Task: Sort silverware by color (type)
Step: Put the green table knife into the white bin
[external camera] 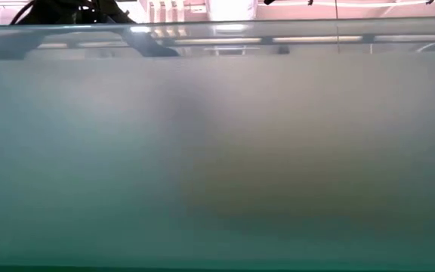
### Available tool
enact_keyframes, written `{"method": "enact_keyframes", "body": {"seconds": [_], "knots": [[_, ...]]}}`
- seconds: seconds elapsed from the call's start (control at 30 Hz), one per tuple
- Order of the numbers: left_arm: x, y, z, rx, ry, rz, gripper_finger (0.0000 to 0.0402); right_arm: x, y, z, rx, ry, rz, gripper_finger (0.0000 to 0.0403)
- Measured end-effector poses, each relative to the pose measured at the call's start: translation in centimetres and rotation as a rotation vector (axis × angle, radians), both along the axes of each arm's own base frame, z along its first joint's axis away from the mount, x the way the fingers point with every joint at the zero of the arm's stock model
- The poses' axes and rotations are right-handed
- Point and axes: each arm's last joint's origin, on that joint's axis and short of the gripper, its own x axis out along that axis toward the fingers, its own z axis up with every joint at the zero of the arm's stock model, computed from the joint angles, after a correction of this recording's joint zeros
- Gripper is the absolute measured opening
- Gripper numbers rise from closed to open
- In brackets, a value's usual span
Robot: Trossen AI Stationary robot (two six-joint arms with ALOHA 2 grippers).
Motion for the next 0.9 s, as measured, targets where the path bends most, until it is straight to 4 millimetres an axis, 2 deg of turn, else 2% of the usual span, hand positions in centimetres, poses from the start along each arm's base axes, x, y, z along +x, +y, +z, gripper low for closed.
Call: {"method": "enact_keyframes", "body": {"seconds": [0.33, 0.73, 0.9], "knots": [[-0.8, 0.1, 0.0, -0.007, 0.054, 0.011, 0.0132, 0.0, 0.0, 0.0, 0.0, 0.0, 0.0, 0.0189], [-1.6, 0.1, -1.1, -0.013, 0.054, 0.028, 0.0131, 0.0, 0.0, 0.0, 0.0, -0.003, 0.0, 0.0189], [-1.3, 0.2, -1.2, 0.003, 0.039, 0.035, 0.0111, 0.1, 0.0, 0.1, 0.001, -0.015, 0.0, 0.0189]]}}
